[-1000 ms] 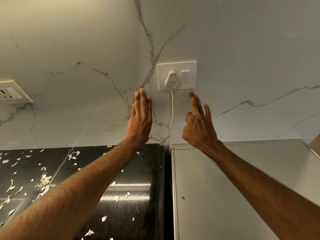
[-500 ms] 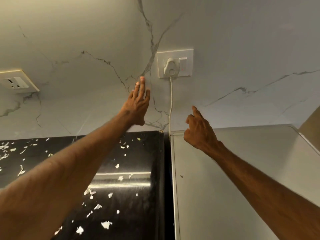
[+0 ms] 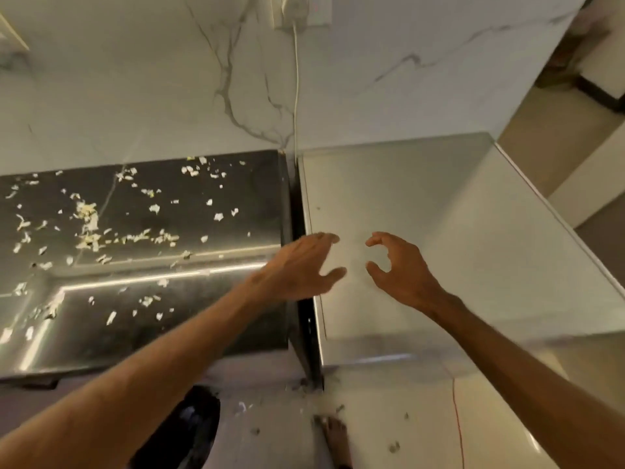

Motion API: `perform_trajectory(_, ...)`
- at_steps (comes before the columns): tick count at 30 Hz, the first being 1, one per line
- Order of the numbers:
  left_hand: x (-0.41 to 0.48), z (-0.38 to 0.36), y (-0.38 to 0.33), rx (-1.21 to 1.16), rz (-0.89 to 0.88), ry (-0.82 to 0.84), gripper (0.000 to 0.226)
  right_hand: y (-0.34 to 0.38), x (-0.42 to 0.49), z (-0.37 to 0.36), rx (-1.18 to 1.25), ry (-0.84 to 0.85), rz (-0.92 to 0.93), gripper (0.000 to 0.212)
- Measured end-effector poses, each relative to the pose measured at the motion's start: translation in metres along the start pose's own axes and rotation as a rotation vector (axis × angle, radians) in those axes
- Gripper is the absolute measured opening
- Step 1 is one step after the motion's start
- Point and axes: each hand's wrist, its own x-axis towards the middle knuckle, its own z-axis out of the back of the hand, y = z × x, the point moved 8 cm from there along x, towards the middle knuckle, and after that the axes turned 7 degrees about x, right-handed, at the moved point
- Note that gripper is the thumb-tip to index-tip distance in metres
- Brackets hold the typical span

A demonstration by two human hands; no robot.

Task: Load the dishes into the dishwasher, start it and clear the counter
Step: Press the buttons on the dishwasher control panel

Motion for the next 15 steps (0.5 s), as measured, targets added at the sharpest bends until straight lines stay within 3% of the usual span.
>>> perform_trajectory(4,-0.066,-0.065,-0.052,0.032,-0.073,0.094,0.086,-0.024,-0.089,0.001,-0.051,0.062,-0.053,0.042)
perform_trajectory(8,-0.102,-0.131,-0.067,0.204,-0.121,0.099,0.099,-0.07,-0.159,-0.003,-0.174,0.161,-0.078,0.07)
perform_trajectory(11,-0.11,-0.164,-0.067,0.34,-0.108,0.025,0.108,-0.092,-0.185,-0.006,-0.375,0.199,0.006,0.092)
perform_trajectory(15,-0.115,-0.178,-0.065,0.267,-0.042,-0.144,0.109,-0.103,-0.191,-0.009,-0.561,0.088,0.049,0.113)
